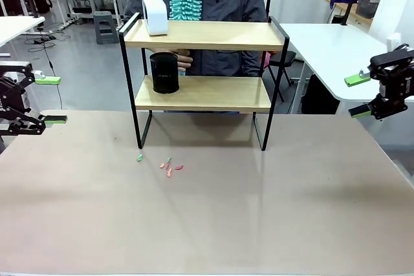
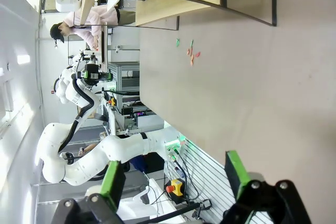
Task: Clean the shelf.
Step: Hand the Duster back to the human.
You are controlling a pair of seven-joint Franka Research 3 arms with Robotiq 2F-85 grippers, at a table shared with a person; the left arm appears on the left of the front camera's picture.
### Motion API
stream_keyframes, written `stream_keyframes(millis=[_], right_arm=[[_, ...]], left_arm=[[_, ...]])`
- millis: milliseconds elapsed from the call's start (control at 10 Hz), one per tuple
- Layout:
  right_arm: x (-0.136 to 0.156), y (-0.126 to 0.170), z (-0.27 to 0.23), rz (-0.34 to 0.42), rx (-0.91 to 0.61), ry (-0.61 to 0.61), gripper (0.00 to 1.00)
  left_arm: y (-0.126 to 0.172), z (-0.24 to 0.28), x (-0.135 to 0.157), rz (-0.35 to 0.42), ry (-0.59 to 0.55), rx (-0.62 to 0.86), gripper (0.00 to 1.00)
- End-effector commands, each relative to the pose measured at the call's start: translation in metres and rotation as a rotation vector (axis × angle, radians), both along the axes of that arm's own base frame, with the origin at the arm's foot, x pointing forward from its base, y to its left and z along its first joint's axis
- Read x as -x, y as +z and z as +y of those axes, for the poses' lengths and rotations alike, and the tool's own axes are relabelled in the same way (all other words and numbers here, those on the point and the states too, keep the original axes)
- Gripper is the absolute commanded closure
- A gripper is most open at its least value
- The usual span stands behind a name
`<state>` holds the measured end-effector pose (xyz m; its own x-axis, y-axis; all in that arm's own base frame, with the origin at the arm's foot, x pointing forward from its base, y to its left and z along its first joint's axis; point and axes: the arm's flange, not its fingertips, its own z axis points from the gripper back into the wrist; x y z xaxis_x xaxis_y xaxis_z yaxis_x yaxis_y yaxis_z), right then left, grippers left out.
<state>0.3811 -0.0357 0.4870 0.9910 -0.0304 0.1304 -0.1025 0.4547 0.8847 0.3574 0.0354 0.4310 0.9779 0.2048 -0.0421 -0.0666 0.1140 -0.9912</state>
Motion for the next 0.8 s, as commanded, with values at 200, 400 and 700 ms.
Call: stream_keyframes(millis=[200,400,700], right_arm=[[0.0001,-0.0003,-0.0024,-0.017,0.008,0.013,0.0],[0.0001,-0.0003,-0.0024,-0.017,0.008,0.013,0.0],[0.0001,-0.0003,-0.0024,-0.017,0.008,0.013,0.0]], left_arm=[[0.0014,-0.003,0.0035,0.007,0.0,-0.011,0.1],[0.0014,-0.003,0.0035,0.007,0.0,-0.011,0.1],[0.0014,-0.003,0.0035,0.007,0.0,-0.011,0.1]])
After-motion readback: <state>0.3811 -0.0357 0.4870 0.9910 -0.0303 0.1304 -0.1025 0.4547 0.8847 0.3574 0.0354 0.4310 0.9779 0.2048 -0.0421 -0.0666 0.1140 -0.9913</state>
